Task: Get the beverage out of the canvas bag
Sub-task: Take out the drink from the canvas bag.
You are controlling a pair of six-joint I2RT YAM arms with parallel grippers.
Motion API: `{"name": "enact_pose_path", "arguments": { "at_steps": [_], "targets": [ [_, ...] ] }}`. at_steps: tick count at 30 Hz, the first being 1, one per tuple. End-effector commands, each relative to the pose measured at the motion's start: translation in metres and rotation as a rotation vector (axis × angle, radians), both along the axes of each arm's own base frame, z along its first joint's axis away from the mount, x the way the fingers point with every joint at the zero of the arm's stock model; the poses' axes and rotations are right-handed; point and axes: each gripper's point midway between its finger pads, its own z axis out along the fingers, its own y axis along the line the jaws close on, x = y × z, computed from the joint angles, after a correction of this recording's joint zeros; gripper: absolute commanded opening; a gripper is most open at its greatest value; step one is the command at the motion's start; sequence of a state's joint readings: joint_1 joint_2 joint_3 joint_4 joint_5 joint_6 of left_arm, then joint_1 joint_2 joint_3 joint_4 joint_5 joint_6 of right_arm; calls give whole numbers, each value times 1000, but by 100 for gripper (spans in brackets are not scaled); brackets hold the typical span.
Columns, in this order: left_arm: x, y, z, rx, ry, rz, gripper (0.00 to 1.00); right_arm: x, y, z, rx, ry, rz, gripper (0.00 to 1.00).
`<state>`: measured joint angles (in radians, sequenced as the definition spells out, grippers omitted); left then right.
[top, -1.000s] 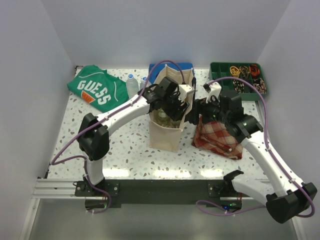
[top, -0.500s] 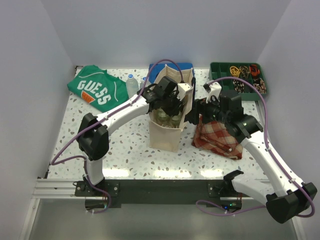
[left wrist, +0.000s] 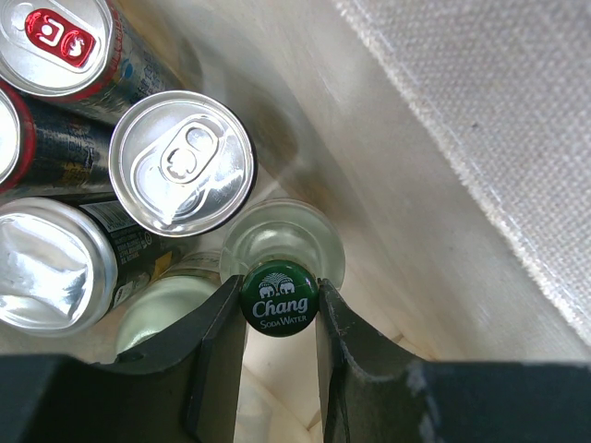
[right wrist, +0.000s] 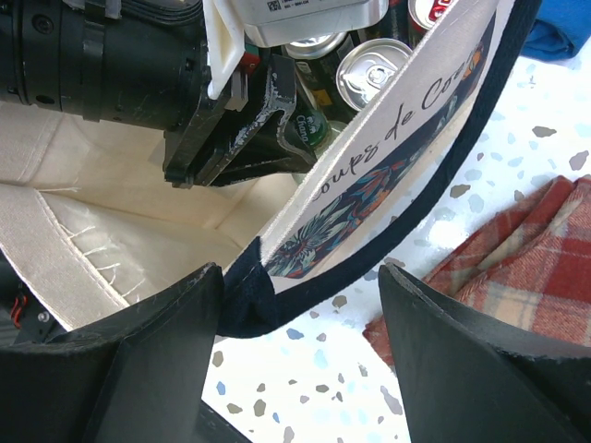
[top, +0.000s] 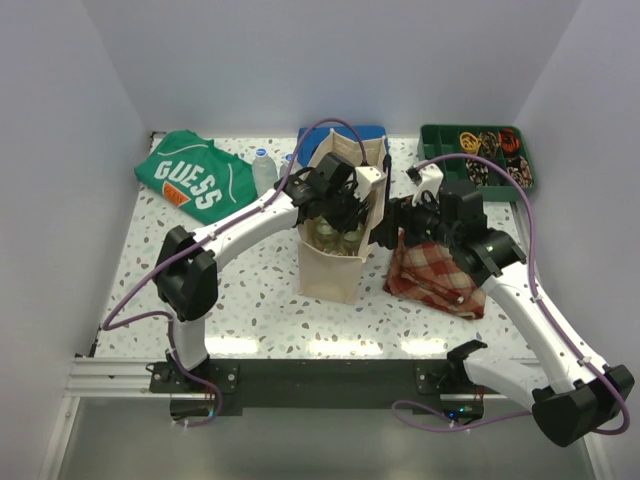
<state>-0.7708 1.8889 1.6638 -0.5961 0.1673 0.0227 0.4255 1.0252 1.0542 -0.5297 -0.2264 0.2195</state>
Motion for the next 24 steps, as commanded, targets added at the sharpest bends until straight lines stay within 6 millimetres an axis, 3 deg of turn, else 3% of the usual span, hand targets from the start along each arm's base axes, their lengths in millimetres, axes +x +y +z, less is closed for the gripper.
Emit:
{"name": "enact_pose_path", "arguments": {
  "at_steps": [1, 4, 15, 24],
  "targets": [
    [-12, -2, 11, -29, 25, -23, 6, 4, 0, 10, 16, -51, -11, 72],
    [-13, -2, 12, -28, 24, -23, 0, 4, 0, 10, 16, -52, -12, 72],
    [-12, -4, 17, -37, 18, -23, 0, 4, 0, 10, 18, -53, -11, 72],
    [-10, -5, 34, -59, -14, -19, 0, 3, -1, 13, 22, -60, -15, 72]
  ]
}}
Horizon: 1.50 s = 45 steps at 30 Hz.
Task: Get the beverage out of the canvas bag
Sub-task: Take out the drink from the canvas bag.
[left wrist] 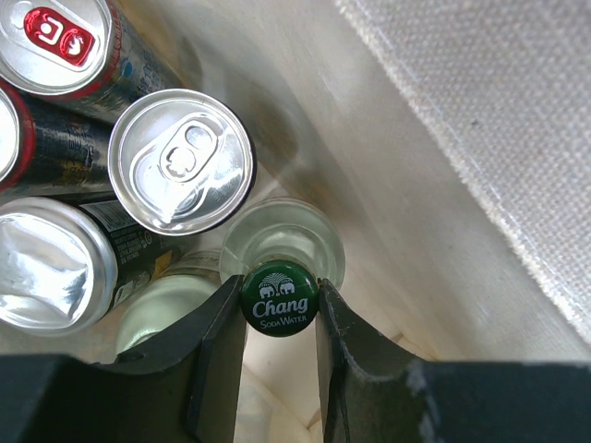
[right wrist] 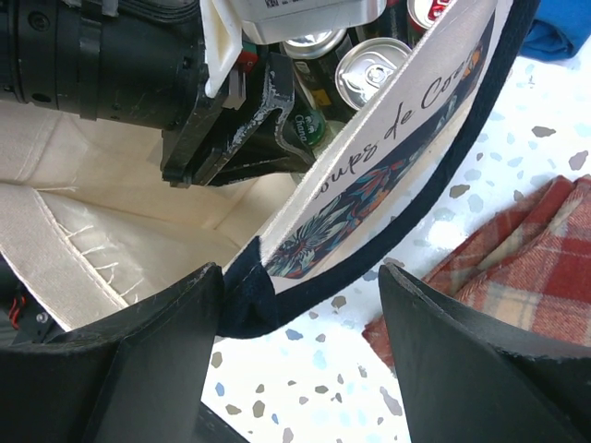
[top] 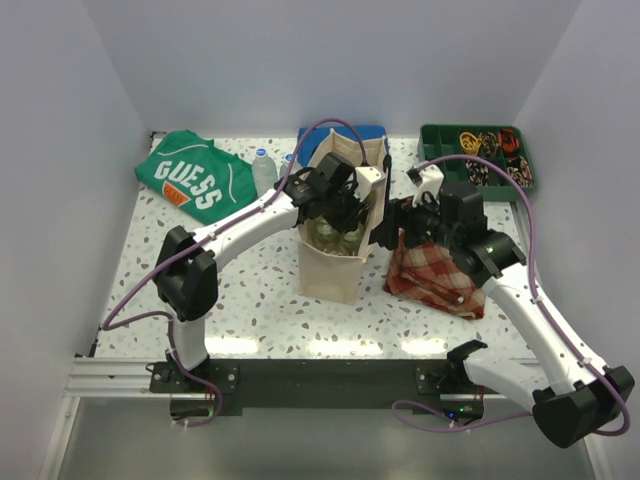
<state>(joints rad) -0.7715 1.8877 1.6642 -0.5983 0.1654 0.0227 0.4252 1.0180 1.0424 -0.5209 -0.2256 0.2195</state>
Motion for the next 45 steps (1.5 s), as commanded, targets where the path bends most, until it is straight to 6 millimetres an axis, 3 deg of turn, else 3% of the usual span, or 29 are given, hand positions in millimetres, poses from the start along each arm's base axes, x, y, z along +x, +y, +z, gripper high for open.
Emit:
{"name": "enact_pose_path", "arguments": {
  "at_steps": [1, 19, 28, 45],
  "targets": [
    [-9, -5, 35, -64, -17, -20, 0, 3, -1, 14, 22, -58, -16, 72],
    [-2, -6, 54, -85, -51, 17, 0, 7, -3, 23, 37, -100, -36, 72],
    [7, -14, 81, -122, -96, 19, 0, 9, -1, 20, 35, -91, -32, 72],
    [12, -17, 106, -167, -140, 27, 0, 9, 1, 18, 42, -90, -25, 72]
  ]
}}
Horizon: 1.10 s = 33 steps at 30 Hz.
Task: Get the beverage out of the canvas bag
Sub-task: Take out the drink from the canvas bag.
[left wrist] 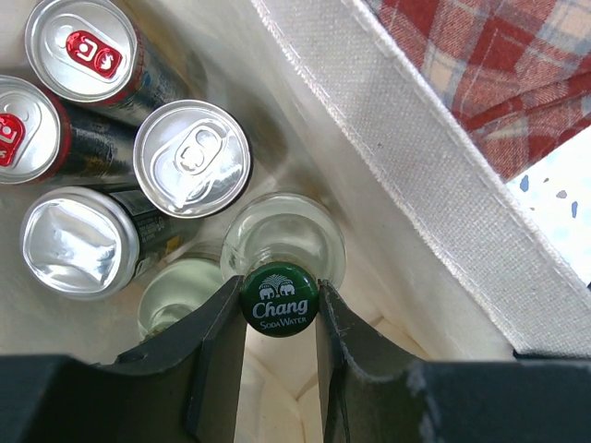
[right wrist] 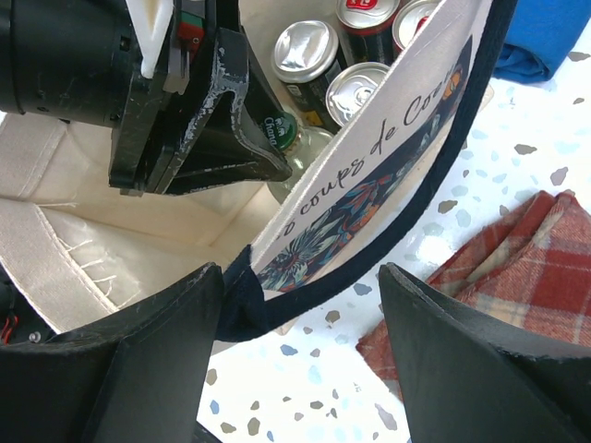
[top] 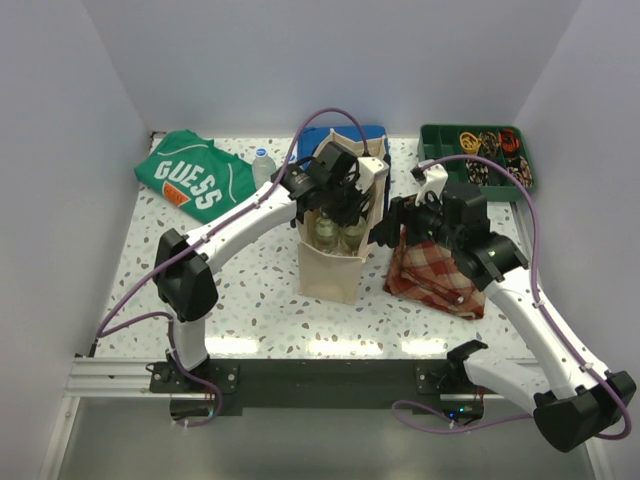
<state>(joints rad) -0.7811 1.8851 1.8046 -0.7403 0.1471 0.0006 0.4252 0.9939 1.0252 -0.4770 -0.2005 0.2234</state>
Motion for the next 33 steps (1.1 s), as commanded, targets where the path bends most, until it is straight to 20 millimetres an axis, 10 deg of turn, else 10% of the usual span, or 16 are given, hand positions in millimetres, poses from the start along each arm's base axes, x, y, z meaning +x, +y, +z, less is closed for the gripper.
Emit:
{"name": "enact_pose_path", "arguments": {
  "at_steps": [1, 13, 33],
  "targets": [
    [17, -18, 72, -171, -148, 11, 0, 5, 3, 10, 26, -41, -3, 72],
    [22, -22, 111, -231, -198, 29, 0, 3, 1, 14, 35, -51, -12, 73],
    [20, -18, 99, -233, -210, 31, 0, 4, 0, 10, 31, -44, -20, 73]
  ]
}}
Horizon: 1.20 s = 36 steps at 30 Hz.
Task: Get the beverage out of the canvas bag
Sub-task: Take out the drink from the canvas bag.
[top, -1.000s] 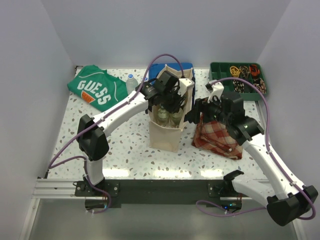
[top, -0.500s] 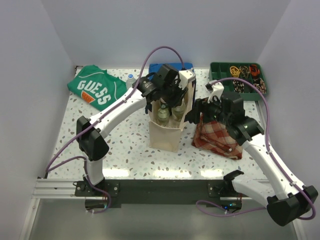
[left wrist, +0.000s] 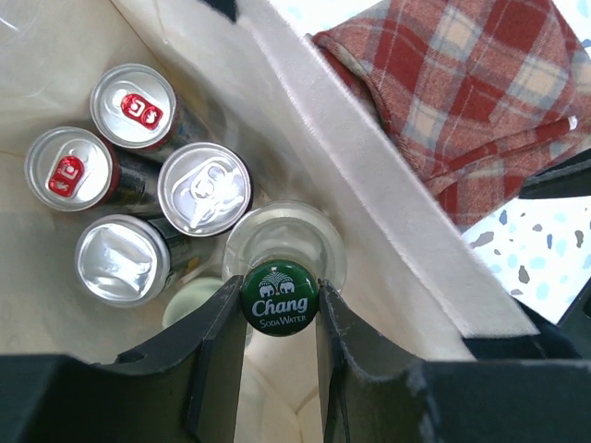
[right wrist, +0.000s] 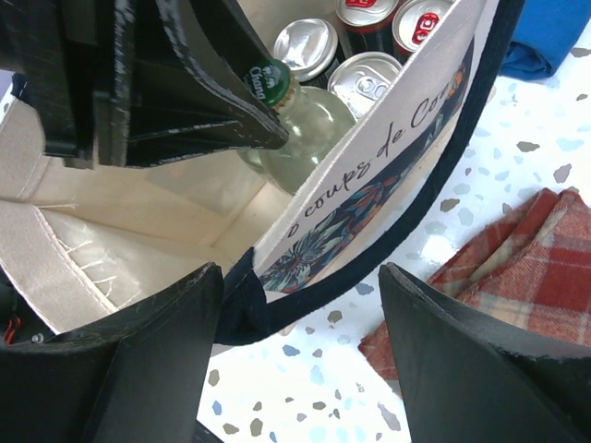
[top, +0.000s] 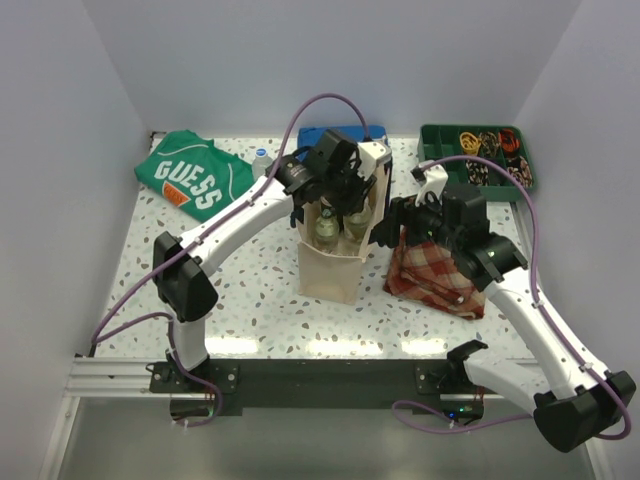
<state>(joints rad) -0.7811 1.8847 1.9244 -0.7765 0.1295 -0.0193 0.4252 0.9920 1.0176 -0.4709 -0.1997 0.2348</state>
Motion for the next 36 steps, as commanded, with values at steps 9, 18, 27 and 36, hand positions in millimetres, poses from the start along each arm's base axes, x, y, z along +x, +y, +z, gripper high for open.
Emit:
{"name": "enact_pose_path", "arguments": {
  "at_steps": [9, 18, 27, 36],
  "targets": [
    [15, -13, 22, -198, -170, 32, 0, 3, -1, 11, 23, -56, -19, 73],
    [12, -11, 8, -199, -177, 24, 0, 5, -1, 10, 17, -53, -17, 73],
    [9, -17, 13, -211, -170, -6, 32, 6, 1, 10, 21, -50, -14, 73],
    [8, -18, 7, -202, -153, -17, 47, 8, 3, 7, 21, -40, -9, 73]
  ]
}}
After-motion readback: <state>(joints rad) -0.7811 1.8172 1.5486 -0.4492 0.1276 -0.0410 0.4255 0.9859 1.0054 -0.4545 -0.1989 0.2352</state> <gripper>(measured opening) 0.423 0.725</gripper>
